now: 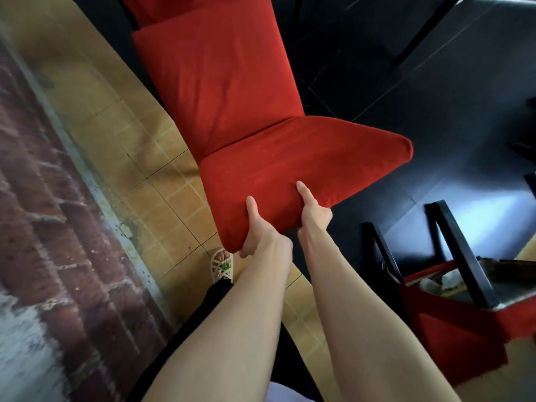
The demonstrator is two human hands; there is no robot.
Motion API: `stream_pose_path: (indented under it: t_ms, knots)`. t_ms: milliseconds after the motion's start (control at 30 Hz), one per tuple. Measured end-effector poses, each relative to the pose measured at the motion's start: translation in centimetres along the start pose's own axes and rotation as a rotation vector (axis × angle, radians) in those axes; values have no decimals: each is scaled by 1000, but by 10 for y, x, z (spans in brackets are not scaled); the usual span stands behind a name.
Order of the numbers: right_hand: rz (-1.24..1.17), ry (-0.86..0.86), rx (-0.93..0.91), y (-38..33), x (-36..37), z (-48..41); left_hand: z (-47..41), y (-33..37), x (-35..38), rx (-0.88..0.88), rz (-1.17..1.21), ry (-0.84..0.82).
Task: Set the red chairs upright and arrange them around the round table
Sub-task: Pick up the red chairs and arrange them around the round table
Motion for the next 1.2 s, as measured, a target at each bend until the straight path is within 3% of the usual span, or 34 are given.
stream_pose_path:
  t_ms: [133,333,500,767,967,1200]
  knots:
    - [49,-55,16,-8,3,3,4,-7,20,-52,20,-129]
    - [-127,-94,-10,-45,23,5,1,12,25,71,-51,-204]
    - [-29,-121,-38,-71,35,2,-2,28,36,115,-48,-268]
    - [-66,-73,-19,-36,22,11,-10,26,20,92,22,-238]
    - [-93,-22,12,-15,11,16,-14,15,12,-19,35,-323]
    - [-100,-6,22,3,14,26,-24,25,2,-10,42,-337]
Point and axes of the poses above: each hand's wrist, its own z-axis away from the middle knuckle, its own x-axis out of the palm, y = z × x, the point moved 3 cm from there along -z, towards the middle knuckle, and after that the axes turned 6 degrees about x, right-handed, at the moved point
